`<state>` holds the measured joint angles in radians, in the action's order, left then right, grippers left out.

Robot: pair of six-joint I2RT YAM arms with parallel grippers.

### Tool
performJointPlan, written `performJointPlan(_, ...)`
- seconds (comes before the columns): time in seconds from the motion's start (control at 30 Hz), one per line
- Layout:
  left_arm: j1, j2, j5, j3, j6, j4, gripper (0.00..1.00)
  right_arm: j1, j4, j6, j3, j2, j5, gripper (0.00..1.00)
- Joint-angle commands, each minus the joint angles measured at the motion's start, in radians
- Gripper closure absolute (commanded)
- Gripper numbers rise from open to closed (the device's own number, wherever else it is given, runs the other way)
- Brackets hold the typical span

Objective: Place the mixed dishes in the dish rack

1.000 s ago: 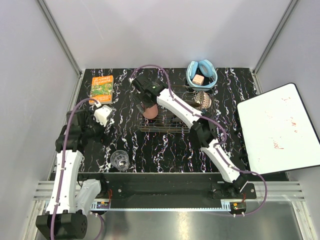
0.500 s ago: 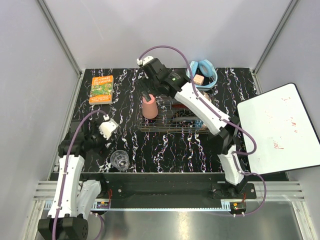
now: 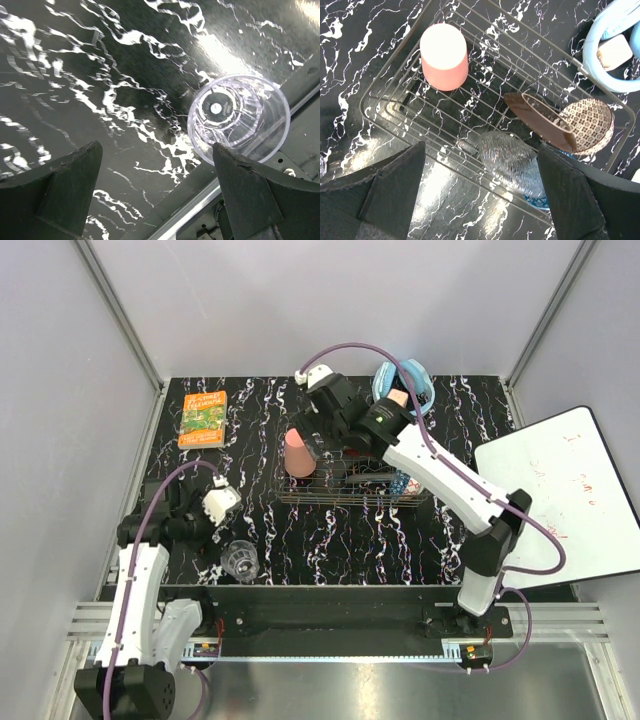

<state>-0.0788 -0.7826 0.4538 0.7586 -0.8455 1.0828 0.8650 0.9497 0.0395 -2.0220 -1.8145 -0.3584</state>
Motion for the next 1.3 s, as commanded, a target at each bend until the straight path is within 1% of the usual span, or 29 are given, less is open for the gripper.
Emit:
performJointPlan(0.0, -0.003, -0.069, 0.026, -0.05, -0.056, -0.04, 0.05, 0.005, -0.104, 0.045, 0.104, 0.127, -0.031, 0.0)
performJointPlan(0.17, 0.005, -0.144, 0.046, -0.035, -0.069, -0.047, 0.07, 0.003, -0.161, 0.066, 0.23, 0.236, -0.027, 0.0)
performJointPlan(0.3, 0.071, -0.208, 0.022, -0.044, -0.052, -0.07, 0.12, 0.003, -0.204, 0.097, 0.307, 0.302, -0.013, 0.0)
performJointPlan(0.33, 0.073, -0.219, 0.014, -0.047, -0.046, -0.089, 0.17, 0.003, -0.209, 0.103, 0.319, 0.32, -0.01, 0.0)
performJointPlan(0.4, 0.135, -0.248, -0.019, -0.058, -0.007, -0.115, 0.26, 0.003, -0.221, 0.118, 0.354, 0.336, -0.002, 0.0)
performJointPlan(0.43, 0.151, -0.259, -0.027, -0.061, 0.003, -0.138, 0.32, 0.005, -0.224, 0.123, 0.365, 0.349, 0.001, 0.0)
performJointPlan(0.53, 0.183, -0.3, -0.044, -0.059, 0.04, -0.171, 0.37, 0.005, -0.232, 0.138, 0.402, 0.371, 0.004, 0.03)
performJointPlan(0.63, 0.197, -0.322, -0.055, -0.058, 0.057, -0.199, 0.46, 0.005, -0.232, 0.148, 0.428, 0.389, 0.002, 0.06)
performJointPlan(0.73, 0.198, -0.334, -0.066, -0.056, 0.071, -0.216, 0.52, 0.003, -0.232, 0.155, 0.451, 0.405, -0.002, 0.08)
performJointPlan(0.77, 0.198, -0.339, -0.069, -0.054, 0.074, -0.219, 0.56, 0.003, -0.233, 0.158, 0.462, 0.408, -0.004, 0.09)
performJointPlan(0.8, 0.198, -0.342, -0.073, -0.051, 0.08, -0.221, 0.65, 0.003, -0.232, 0.164, 0.463, 0.411, -0.004, 0.09)
performJointPlan(0.87, 0.2, -0.346, -0.079, -0.042, 0.092, -0.23, 0.75, 0.003, -0.235, 0.172, 0.473, 0.422, -0.001, 0.09)
performJointPlan(0.9, 0.2, -0.346, -0.09, -0.039, 0.1, -0.233, 0.85, 0.003, -0.235, 0.175, 0.476, 0.425, 0.001, 0.09)
performJointPlan(0.93, 0.2, -0.345, -0.104, -0.027, 0.115, -0.253, 0.91, 0.003, -0.242, 0.178, 0.48, 0.435, 0.009, 0.08)
performJointPlan(0.97, 0.2, -0.346, -0.119, -0.018, 0.149, -0.262, 1.0, 0.005, -0.244, 0.181, 0.488, 0.438, 0.012, 0.06)
performJointPlan(1.0, 0.198, -0.348, -0.15, -0.006, 0.163, -0.265, 1.0, 0.003, -0.247, 0.184, 0.491, 0.443, 0.012, 0.05)
performJointPlan(1.07, 0.198, -0.339, -0.152, 0.047, 0.192, -0.247, 1.0, 0.005, -0.25, 0.194, 0.499, 0.452, 0.021, 0.03)
performJointPlan(1.13, 0.198, -0.319, -0.132, 0.112, 0.216, -0.219, 1.0, 0.003, -0.259, 0.207, 0.506, 0.466, 0.039, 0.0)
performJointPlan(1.2, 0.198, -0.284, -0.089, 0.171, 0.258, -0.178, 1.0, 0.003, -0.273, 0.238, 0.525, 0.481, 0.059, 0.0)
performJointPlan(1.27, 0.198, -0.25, -0.041, 0.278, 0.307, -0.146, 1.0, 0.003, -0.313, 0.272, 0.558, 0.511, 0.111, 0.01)
